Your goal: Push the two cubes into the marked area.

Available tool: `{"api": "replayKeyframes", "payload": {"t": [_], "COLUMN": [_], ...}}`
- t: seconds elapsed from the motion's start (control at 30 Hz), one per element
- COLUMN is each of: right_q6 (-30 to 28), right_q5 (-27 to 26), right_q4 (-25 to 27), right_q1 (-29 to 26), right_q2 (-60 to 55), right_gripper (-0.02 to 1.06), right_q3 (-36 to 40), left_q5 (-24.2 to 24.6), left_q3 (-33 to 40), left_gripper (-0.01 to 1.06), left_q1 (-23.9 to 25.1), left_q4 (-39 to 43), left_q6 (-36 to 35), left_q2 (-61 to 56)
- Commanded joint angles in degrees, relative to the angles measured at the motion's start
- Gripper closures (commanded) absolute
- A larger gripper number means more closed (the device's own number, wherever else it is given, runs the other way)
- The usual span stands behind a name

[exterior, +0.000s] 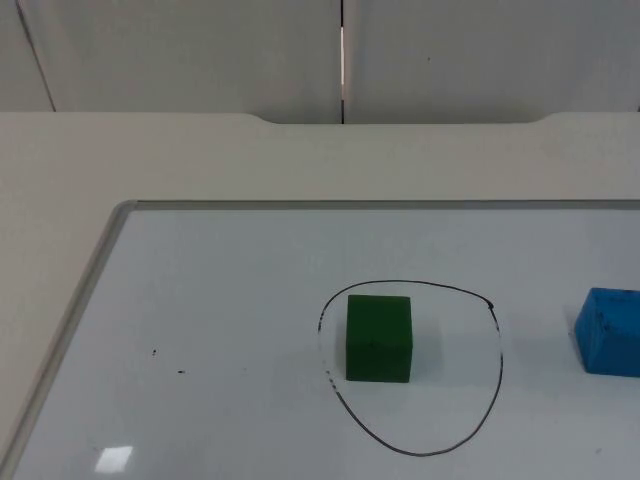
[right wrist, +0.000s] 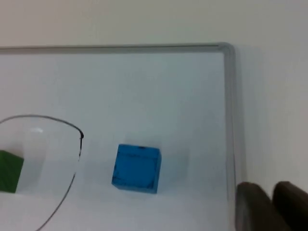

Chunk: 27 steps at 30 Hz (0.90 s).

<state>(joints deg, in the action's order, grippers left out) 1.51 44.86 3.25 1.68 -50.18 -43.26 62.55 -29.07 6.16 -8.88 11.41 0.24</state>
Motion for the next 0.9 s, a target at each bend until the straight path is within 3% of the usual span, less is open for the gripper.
{"api": "replayKeyframes", "payload": {"t": [0.0, 0.13, 0.47, 0.77, 0.87], "right_q6": [-0.69, -1.12, -0.86, -0.71, 4.50], "right_q5": [1.28, 2.90, -0.02, -6.14, -10.52], "right_q4": [0.03, 0.99, 1.23, 0.51, -3.25], "right_q1": [0.35, 0.35, 0.35, 1.63, 4.48], "right_q2": [-1.50, -7.50, -24.04, -34.14, -37.50], "right_gripper": [1.05, 1.05, 1.05, 1.05, 1.05], "right_q3": [-0.92, -1.90, -2.92, -3.10, -3.14], "left_q5": [-0.44, -0.44, -0.55, -0.55, -0.54], "left_q3": [0.41, 0.51, 0.50, 0.50, 0.50], "left_gripper": [1.05, 1.05, 1.05, 1.05, 1.05], "left_q1": [-1.06, -1.20, -1.20, -1.20, -1.20], "left_q4": [0.70, 0.92, 0.92, 0.92, 0.81], "left_q6": [-0.77, -1.15, -1.15, -1.15, -1.15], "left_q2": [-0.24, -0.24, -0.24, -0.24, -0.24]}}
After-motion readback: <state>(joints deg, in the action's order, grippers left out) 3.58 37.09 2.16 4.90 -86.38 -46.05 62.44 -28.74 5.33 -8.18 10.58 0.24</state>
